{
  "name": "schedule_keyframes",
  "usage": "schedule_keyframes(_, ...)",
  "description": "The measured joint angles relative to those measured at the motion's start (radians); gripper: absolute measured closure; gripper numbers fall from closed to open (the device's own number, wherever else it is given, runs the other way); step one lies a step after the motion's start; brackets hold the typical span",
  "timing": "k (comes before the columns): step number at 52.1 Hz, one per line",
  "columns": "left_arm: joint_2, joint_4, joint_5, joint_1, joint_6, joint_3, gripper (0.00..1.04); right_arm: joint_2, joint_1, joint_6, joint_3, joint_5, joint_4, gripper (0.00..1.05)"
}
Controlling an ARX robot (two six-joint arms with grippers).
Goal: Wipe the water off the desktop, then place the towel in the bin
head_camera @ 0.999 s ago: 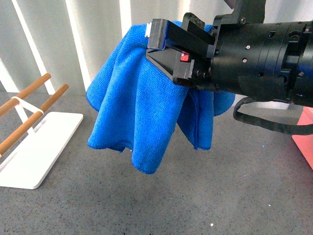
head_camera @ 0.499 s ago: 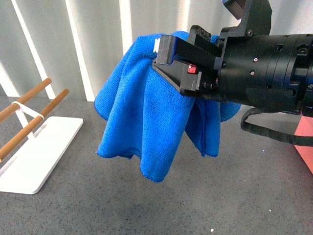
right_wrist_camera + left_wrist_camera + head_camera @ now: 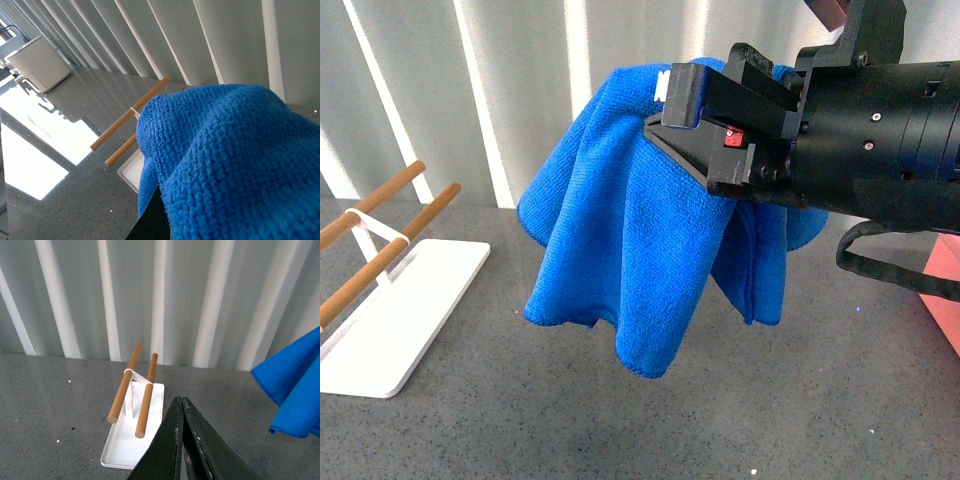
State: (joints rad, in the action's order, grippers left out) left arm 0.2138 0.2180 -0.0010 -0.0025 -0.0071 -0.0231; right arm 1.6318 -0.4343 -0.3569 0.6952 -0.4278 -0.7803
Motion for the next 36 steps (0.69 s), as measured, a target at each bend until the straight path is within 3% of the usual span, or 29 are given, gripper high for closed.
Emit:
schedule_keyframes(9, -0.057, -0.058, 0.0, 0.0, 0.0, 0.0, 1.01, -0.018, 0.003, 0.006, -0.022, -0.001, 0.0, 1.01)
schedule_keyframes(14, -0.17, -0.203, 0.001, 0.0, 0.0, 0.0, 1.01, -0.021, 0.005, 0.006, -0.03, -0.004, 0.0, 1.01)
schedule_keyframes(29, -0.21, -0.217, 0.001, 0.0, 0.0, 0.0, 1.01, -0.029, 0.015, 0.01, -0.045, -0.006, -0.003, 1.01)
schedule_keyframes(31, -0.21, -0.217, 0.001, 0.0, 0.0, 0.0, 0.99, -0.035, 0.016, 0.013, -0.05, -0.003, 0.005, 1.01)
schedule_keyframes(36, -0.21, -0.217, 0.0, 0.0, 0.0, 0.0, 0.79, -0.089, 0.025, 0.052, -0.076, 0.017, 0.1, 1.01)
